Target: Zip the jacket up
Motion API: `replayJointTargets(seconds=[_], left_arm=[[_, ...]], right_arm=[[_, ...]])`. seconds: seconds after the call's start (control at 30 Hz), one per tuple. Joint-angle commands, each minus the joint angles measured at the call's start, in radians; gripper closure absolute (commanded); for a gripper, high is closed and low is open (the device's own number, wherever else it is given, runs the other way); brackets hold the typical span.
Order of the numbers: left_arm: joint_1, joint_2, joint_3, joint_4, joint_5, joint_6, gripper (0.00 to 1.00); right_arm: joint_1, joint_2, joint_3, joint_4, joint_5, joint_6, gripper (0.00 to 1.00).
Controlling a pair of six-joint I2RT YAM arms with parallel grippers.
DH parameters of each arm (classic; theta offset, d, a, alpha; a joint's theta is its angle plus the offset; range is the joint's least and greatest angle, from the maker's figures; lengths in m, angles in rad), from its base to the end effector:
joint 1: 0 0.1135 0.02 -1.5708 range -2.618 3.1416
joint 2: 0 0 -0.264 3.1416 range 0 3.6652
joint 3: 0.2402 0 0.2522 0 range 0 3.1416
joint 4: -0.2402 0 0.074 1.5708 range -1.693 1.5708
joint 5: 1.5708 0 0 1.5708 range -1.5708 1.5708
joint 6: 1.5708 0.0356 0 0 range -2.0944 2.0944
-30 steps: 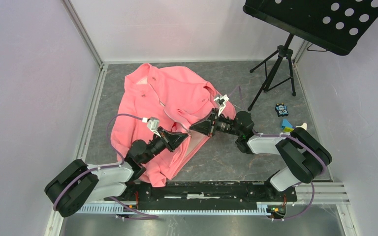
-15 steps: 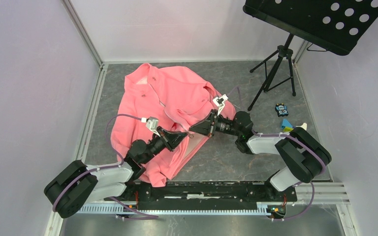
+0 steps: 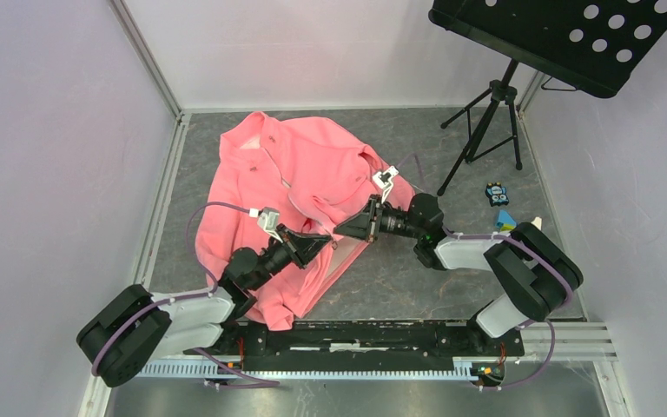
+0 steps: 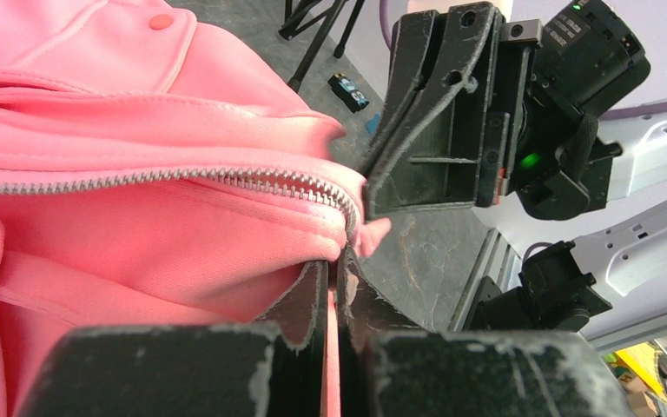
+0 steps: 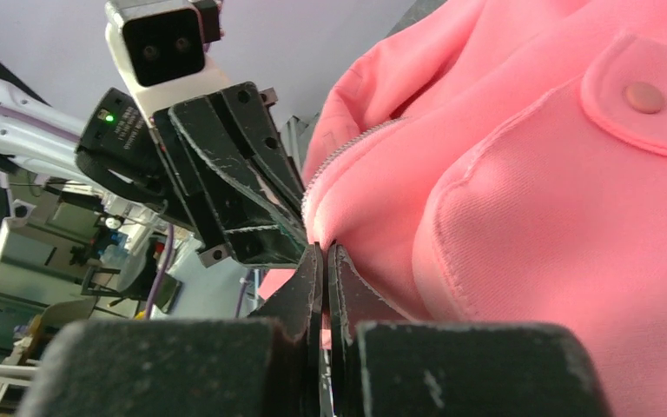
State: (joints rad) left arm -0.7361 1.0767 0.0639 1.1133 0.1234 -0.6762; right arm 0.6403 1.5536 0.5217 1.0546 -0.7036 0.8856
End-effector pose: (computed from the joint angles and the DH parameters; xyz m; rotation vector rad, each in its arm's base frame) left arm 0.1336 -0.1269 0.1809 0.1566 1.5897 -1.2186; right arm 0.2218 0.1940 0.2003 -0.4320 1.7922 1.6779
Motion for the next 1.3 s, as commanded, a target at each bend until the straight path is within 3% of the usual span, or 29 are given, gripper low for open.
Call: replayJointTargets(seconds=[0.0,0.1,0.17,0.33,0.43,0.5,0.63,0.87,1.1,1.27], left_arm=[[-0.003,-0.044,0.011,-0.035,-0.006,-0.013,0.98],[-0.003,-0.092,0.068,-0.335,-0.077,-0.013,0.98],[-0.003,-0.116,0.105,-0.526,-0.160,-0.039,0.98],[-0.003,-0.125,0.183,-0.820,-0.184,-0.068,0.98],[-0.003,-0.127,0.199,-0.892,-0.175,-0.068,0.98],[-0.003,-0.132,0.195,-0.903,-0.175,-0.072,0.98],[-0.003,-0.133,0.188,-0.905,-0.152,-0.074,0.98],[-0.003,-0.133,0.172,-0.904,-0.129,-0.073,0.98],[-0.003,-0.142,0.160,-0.897,-0.128,-0.090,0.98],[-0.002,-0.151,0.160,-0.915,-0.128,-0.106,0.98]], right_arm=[[-0.049,-0.040,0.027,-0.205,0.028,-0.202,1.00],[-0.051,-0.049,0.089,-0.604,0.169,-0.475,1.00],[-0.049,-0.039,0.074,-0.689,0.218,-0.549,0.95],[0.025,-0.060,0.088,-0.933,0.360,-0.745,0.63],[0.032,-0.135,0.066,-0.983,0.453,-0.790,0.46],[0.032,-0.167,0.070,-1.011,0.513,-0.814,0.40],[0.028,-0.140,0.142,-1.075,0.552,-0.827,0.40],[0.058,-0.043,0.201,-0.962,0.591,-0.763,0.45],[0.066,0.086,0.233,-0.970,1.100,-0.666,0.46],[0.012,0.061,0.252,-1.101,1.240,-0.708,0.48]])
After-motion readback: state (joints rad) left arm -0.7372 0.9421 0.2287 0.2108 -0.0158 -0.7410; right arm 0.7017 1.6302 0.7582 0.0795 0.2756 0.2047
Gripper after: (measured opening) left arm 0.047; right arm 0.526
